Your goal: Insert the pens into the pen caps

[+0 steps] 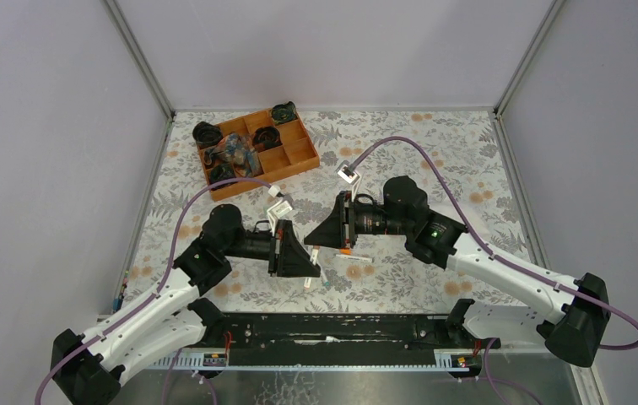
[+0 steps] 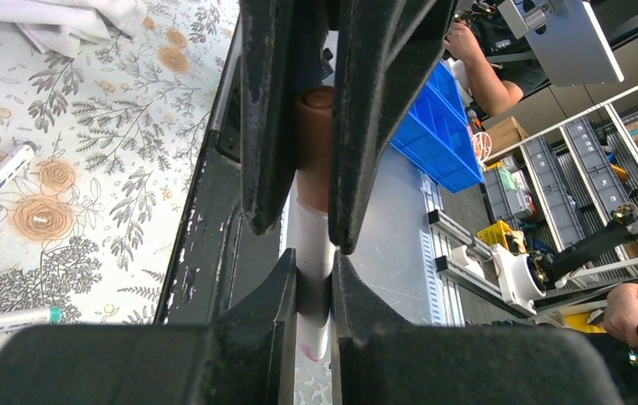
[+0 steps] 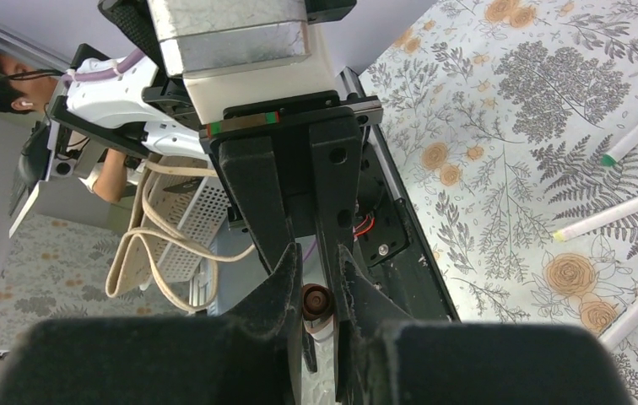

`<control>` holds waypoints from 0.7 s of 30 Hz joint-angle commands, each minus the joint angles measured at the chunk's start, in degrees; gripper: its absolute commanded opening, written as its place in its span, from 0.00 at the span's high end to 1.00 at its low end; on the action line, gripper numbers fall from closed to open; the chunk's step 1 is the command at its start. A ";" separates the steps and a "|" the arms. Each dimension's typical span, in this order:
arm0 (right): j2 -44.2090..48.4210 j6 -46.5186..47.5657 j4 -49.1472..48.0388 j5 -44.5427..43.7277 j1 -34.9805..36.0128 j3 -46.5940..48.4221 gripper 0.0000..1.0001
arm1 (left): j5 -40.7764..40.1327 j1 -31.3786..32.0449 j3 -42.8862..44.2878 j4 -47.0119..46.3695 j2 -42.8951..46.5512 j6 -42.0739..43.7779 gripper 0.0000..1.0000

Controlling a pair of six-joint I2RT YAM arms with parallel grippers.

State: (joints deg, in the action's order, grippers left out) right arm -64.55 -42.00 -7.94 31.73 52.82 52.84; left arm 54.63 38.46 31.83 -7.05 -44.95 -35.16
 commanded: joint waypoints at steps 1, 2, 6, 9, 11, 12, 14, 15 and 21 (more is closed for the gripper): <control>-1.55 -1.13 13.05 10.56 3.70 -1.34 1.00 | -14.31 -2.69 4.17 -5.57 0.06 2.59 1.00; -1.62 -1.09 13.91 10.06 4.03 -1.41 1.00 | -14.97 -2.69 4.53 -4.83 -0.02 3.12 1.00; -1.58 -2.76 14.17 8.71 5.36 -2.86 1.00 | -16.72 -2.79 5.40 -3.44 -0.34 4.44 1.00; -1.38 -4.06 13.02 8.09 6.71 -4.33 1.00 | -17.26 -2.77 5.52 -4.07 -0.49 4.57 1.00; -1.32 -5.02 12.26 7.85 7.52 -5.31 1.00 | -17.57 -2.90 5.52 -4.61 -0.58 4.49 1.00; -1.28 -5.51 11.93 7.69 7.92 -5.81 1.00 | -17.62 -2.94 5.52 -4.97 -0.71 4.40 1.00; -1.04 -6.77 10.51 7.41 8.53 -6.95 1.00 | -17.62 -3.08 5.52 -5.51 -0.70 4.31 1.00; -0.87 -7.57 9.71 7.39 8.75 -7.51 1.00 | -17.63 -3.12 5.52 -5.83 -0.79 4.31 1.00; -0.93 -10.65 7.06 6.86 10.45 -9.15 1.00 | -17.56 -3.30 5.68 -6.97 -1.05 4.48 1.00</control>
State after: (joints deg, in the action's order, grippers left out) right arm -64.27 -47.66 -10.15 22.96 55.13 47.18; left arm 51.22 38.46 32.21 2.28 -45.74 -31.22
